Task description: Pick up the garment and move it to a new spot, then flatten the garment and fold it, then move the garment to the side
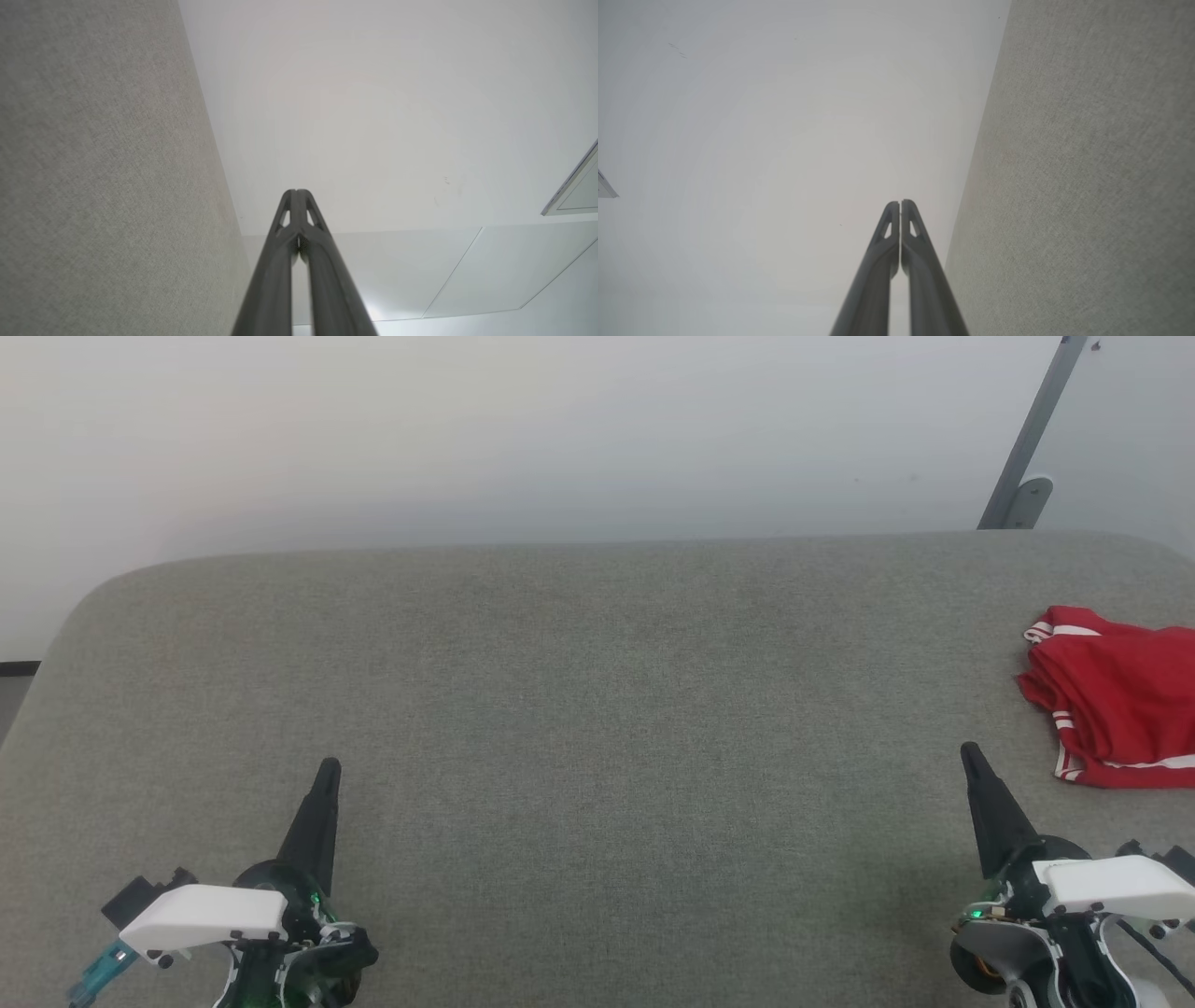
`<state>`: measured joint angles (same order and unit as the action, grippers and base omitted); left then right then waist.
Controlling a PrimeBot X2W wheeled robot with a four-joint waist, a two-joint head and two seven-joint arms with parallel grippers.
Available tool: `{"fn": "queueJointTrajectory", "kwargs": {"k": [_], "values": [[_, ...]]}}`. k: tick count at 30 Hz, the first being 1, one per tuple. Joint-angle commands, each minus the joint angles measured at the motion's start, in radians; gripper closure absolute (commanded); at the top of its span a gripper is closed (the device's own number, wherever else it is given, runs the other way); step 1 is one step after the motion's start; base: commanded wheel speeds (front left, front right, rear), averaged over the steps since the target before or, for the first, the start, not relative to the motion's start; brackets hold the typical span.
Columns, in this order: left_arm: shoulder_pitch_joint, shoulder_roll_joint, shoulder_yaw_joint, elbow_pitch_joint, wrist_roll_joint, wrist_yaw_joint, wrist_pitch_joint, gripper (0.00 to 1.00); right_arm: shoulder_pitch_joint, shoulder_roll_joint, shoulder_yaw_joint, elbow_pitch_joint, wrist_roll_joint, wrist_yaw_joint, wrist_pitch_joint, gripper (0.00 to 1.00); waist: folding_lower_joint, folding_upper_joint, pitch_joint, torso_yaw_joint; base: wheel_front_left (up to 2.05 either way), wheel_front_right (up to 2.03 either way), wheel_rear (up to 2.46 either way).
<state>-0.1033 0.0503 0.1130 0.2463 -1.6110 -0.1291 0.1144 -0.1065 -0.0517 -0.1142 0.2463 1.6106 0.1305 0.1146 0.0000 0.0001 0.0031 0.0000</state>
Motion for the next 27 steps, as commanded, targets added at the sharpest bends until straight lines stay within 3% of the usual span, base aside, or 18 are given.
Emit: {"fn": "queueJointTrajectory", "kwargs": {"k": [1, 27], "values": [[-0.011, -0.003, 0.003, -0.003, -0.004, -0.003, 0.003, 1.00, -0.005, 0.004, 0.001, -0.003, 0.004, 0.000, 0.002, 1.00, 0.0000, -0.0001, 0.000, 0.000, 0.00, 0.00, 0.00], [-0.011, -0.003, 0.002, -0.003, -0.004, -0.003, 0.003, 1.00, -0.005, 0.004, 0.001, -0.003, 0.005, 0.000, 0.002, 1.00, 0.0000, -0.0001, 0.000, 0.000, 0.00, 0.00, 0.00]]}}
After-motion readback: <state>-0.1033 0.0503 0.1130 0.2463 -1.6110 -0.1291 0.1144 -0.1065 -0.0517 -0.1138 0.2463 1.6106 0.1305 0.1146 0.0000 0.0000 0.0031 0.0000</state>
